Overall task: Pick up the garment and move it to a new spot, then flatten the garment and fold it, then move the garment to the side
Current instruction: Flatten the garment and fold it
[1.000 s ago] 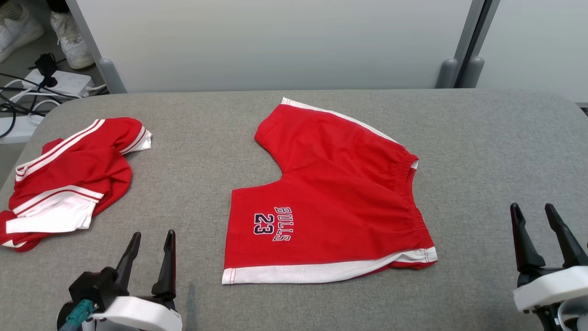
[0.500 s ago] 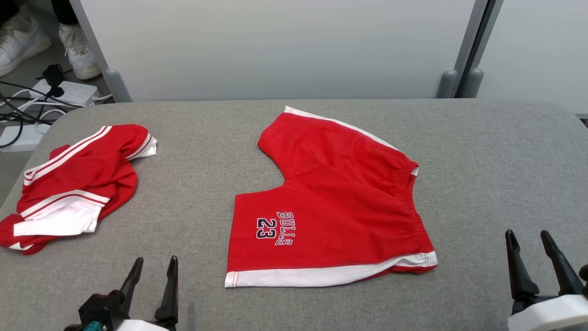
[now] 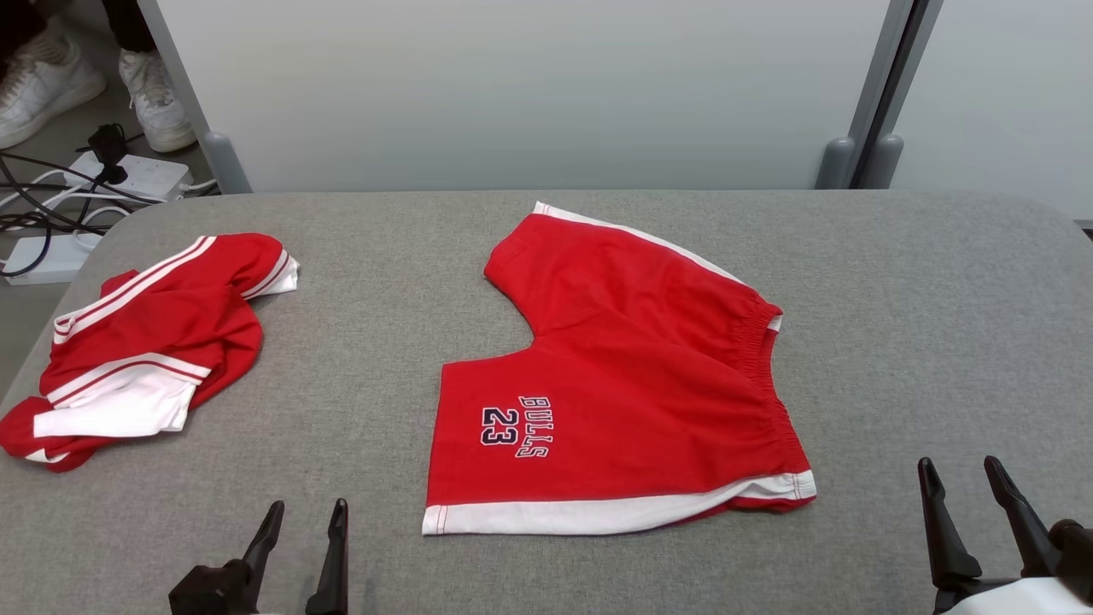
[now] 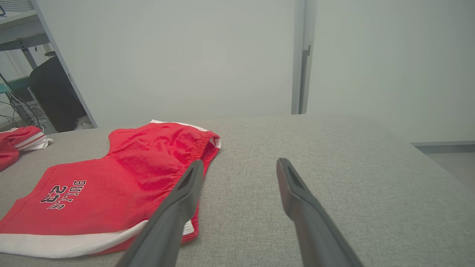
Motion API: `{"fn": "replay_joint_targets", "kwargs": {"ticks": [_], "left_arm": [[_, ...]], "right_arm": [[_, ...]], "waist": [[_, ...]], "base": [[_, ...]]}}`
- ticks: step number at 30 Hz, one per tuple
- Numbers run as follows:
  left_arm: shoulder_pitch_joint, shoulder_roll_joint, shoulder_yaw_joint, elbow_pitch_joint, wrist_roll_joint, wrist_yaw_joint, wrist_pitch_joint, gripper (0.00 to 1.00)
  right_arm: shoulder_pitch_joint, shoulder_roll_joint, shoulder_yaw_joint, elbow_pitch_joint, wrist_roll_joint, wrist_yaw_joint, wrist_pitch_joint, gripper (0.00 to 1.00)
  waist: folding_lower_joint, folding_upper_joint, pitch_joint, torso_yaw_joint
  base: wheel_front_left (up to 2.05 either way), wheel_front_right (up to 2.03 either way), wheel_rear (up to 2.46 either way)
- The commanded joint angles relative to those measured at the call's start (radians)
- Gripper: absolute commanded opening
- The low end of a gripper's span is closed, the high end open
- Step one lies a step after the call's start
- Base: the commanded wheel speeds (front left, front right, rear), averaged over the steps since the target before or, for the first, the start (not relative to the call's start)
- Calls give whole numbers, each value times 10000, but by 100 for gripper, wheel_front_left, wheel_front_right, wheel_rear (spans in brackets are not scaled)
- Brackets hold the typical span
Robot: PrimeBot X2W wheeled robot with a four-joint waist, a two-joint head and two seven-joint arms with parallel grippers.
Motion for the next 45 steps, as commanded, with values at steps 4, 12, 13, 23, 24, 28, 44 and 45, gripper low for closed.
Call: {"fn": "replay_joint_targets", "kwargs": {"ticks": [4, 12, 13, 23, 24, 28, 44, 45], "left_arm": [[-217, 61, 110, -210, -165, 124, -61, 100], [-280, 61, 74, -157, -130, 113, -61, 100], [-279, 61, 63, -123, -146, 97, -61, 100], [-219, 61, -445, 210, -561, -96, -61, 100], [-224, 61, -526, 240, -569, -122, -61, 100], [-294, 61, -824, 359, -581, -198, -61, 100], [-726, 61, -1414, 338, -606, -304, -61, 100], [-749, 61, -1423, 340, -593, -309, -61, 100]], "right_arm": [[-113, -142, 221, -95, -87, 44, -120, 100], [-133, -206, 308, 43, -50, 44, -120, 100], [-137, -219, 328, 64, -41, 44, -120, 100], [-375, -530, 1446, 685, 337, 44, -120, 100], [-478, -618, 1738, 841, 414, 44, -120, 100], [-1024, -1073, 2990, 1507, 902, 44, -120, 100], [-3336, -2807, 5951, 3519, 2913, 44, -117, 100], [-3401, -2855, 6198, 3605, 3086, 44, -103, 100]], "waist": [[0, -1, 5, 65], [0, -1, 15, 103], [0, -1, 19, 101], [0, -1, 68, 107], [0, -1, 79, 116], [0, -1, 166, 255], [0, -1, 927, 1143], [0, -1, 958, 1197]], "base": [[0, 0, 0], [0, 0, 0], [0, 0, 0], [0, 0, 0], [0, 0, 0], [0, 0, 0], [0, 0, 0], [0, 0, 0]]}}
